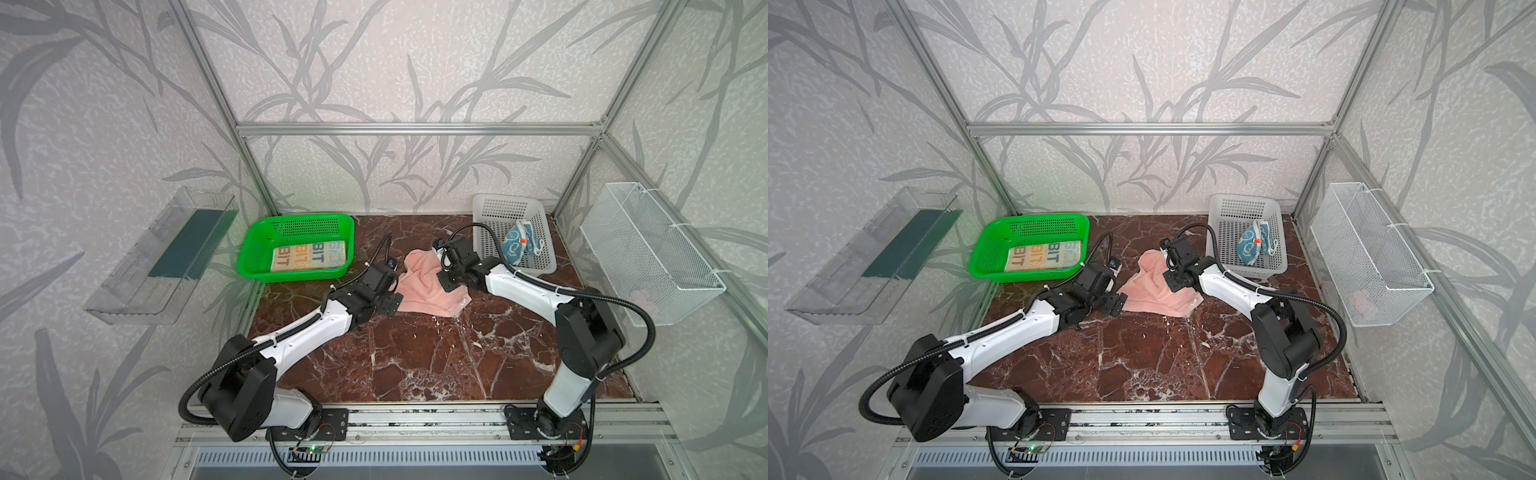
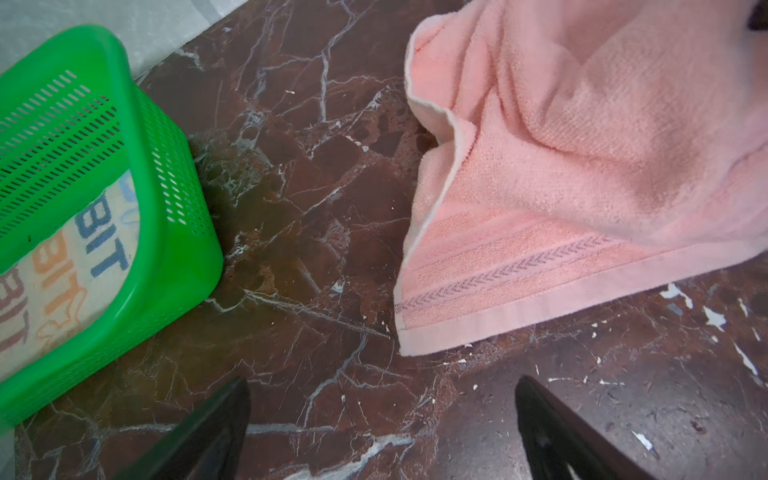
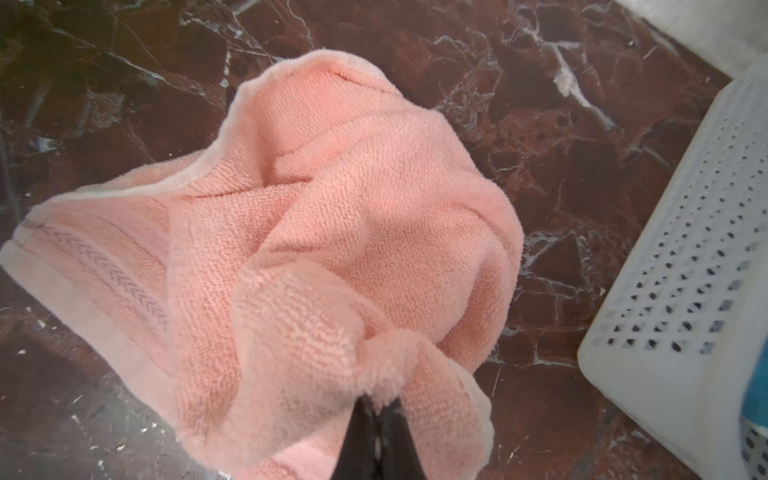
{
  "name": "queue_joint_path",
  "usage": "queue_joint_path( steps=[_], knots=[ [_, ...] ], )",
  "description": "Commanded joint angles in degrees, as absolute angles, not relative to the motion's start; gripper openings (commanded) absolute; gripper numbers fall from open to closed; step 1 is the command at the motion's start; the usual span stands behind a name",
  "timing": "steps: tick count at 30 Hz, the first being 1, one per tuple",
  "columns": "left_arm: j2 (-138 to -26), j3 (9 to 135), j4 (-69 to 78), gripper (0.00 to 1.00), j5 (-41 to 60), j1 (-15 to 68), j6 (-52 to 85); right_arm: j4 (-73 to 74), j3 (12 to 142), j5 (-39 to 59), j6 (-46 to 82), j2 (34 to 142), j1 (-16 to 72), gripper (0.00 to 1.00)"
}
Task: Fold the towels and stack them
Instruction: 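Pull the pink towel out onto the table with the right gripper, then grasp the pink towel's edge with the left gripper while the right regrasps its corner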
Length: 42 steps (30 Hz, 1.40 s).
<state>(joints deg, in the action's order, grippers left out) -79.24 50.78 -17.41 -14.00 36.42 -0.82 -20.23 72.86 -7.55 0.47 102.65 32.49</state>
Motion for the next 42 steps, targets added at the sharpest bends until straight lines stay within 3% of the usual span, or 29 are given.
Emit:
queue_joint_path(
  steps=[1, 5, 9, 12, 16, 19, 21, 29, 35, 36, 42],
  knots=[
    [-77.95, 48.96, -17.0, 0.99, -12.55, 37.07, -10.96, -23.35, 75.97, -8.95, 3.41, 104.51, 30.92, 0.03],
    [-76.38, 46.12, -13.6, 0.98, -11.24, 37.12, -21.94, -23.82, 75.86, -7.53, 4.13, 104.86, 29.64, 0.14],
    [-76.68, 44.38, -11.79, 0.97, -10.94, 36.81, -31.85, -22.73, 74.06, -3.14, 2.45, 102.53, 29.31, 0.44],
    [-78.39, 44.75, -12.4, 0.97, -9.1, 36.18, -38.78, -20.93, 71.65, 2.5, -0.9, 99.4, 29.27, 0.57],
    [-83.56, 49.28, -18.58, 0.96, -6.89, 33.55, -41.84, -19.07, 68.71, 5.42, -2.65, 94.32, 29.35, 0.62],
    [-87.63, 50.52, -20.56, 0.96, -7.77, 32.46, -48.4, -17.03, 65.99, 7.5, -3.69, 89.89, 29.3, 0.87],
    [-89.25, 50.62, -19.78, 0.96, -8.09, 31.68, -51.97, -15.6, 64.17, 8.9, -4.14, 87.04, 29.31, 0.97],
    [-90.36, 53.55, -18.86, 0.93, 3.79, 28.31, -57.17, -12.38, 58.62, 6.23, -4.01, 78.52, 29.2, 0.99],
    [-94.11, 57.4, -22.44, 0.87, 7.01, 26.93, -59.78, -10.46, 56.08, 5.08, -4.05, 75.97, 29.18, 1.0],
    [-94.79, 57.8, -22.98, 0.82, 7.8, 26.78, -60.85, -10.29, 55.82, 4.89, -4.05, 75.7, 29.17, 1.0],
    [-97.99, 60.31, -24.88, 0.8, 8.61, 26.76, -61.85, -8.67, 54.84, 4.31, -3.59, 75.4, 29.1, 1.0]
  ],
)
